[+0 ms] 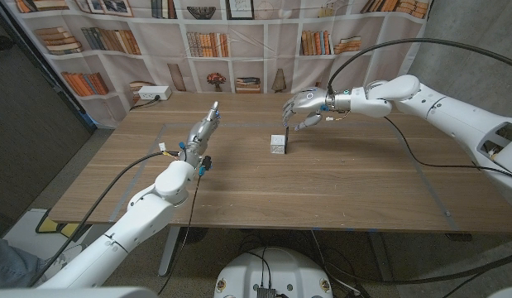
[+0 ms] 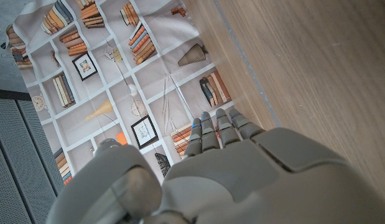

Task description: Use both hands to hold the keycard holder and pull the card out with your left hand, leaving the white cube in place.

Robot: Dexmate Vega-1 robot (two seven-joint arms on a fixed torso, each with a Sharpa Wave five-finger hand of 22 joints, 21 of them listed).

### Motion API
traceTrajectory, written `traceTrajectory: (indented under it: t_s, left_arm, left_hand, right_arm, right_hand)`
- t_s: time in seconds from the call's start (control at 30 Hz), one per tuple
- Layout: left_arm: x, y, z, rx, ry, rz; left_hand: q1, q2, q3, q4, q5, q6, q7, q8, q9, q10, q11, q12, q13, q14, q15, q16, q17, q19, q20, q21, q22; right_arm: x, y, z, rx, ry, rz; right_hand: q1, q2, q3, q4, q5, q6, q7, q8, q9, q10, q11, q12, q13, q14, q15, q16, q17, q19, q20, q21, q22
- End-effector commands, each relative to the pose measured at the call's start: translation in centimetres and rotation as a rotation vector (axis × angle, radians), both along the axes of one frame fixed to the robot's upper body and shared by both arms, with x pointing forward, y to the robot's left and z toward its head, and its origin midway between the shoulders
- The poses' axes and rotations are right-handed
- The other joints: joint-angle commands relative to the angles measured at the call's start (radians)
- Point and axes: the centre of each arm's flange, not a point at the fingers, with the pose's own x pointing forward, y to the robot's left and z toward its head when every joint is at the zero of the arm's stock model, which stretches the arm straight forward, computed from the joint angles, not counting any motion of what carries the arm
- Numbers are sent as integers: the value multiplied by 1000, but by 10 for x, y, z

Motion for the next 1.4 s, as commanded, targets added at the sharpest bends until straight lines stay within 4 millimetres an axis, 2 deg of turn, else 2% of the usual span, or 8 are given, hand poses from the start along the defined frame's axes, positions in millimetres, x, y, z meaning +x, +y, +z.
traceTrajectory:
  t_s: [0.03, 1.17, 1.4]
  left_arm:
    - [2, -4, 0, -7, 14, 7]
    - [-1, -6, -10, -45, 13, -4]
    - [-2, -5, -11, -47, 14, -5]
  left_hand:
    - [2, 1, -7, 2, -5, 4, 3, -3, 2, 4, 1, -1, 1, 3, 0, -1, 4, -2, 2, -3, 3]
    - [4, 6, -13, 2, -5, 6, 1, -3, 2, 5, 2, -3, 1, 4, -1, -2, 4, -2, 3, -2, 3]
    - [4, 6, -14, 3, -5, 6, 1, -4, 2, 3, 2, -4, 1, 5, 0, -2, 4, -5, 5, -2, 3]
  right_arm:
    - [2, 2, -6, -36, 12, 10]
    - [11, 16, -16, -78, 31, 34]
    - [13, 18, -17, -70, 32, 34]
  right_hand:
    - [2, 9, 2, -1, 5, 16, 1, 7, 5, 11, 0, -2, 4, 9, -77, -1, 3, -1, -2, 0, 2]
    - [3, 17, 1, -2, 5, 41, 1, 15, 9, 33, 0, 1, 5, 30, -87, 0, 3, 2, -4, 0, 2]
    - [-1, 18, -3, -2, 3, 56, 1, 20, 10, 64, 0, 8, 7, 49, -95, 2, 2, 9, -8, 2, 2]
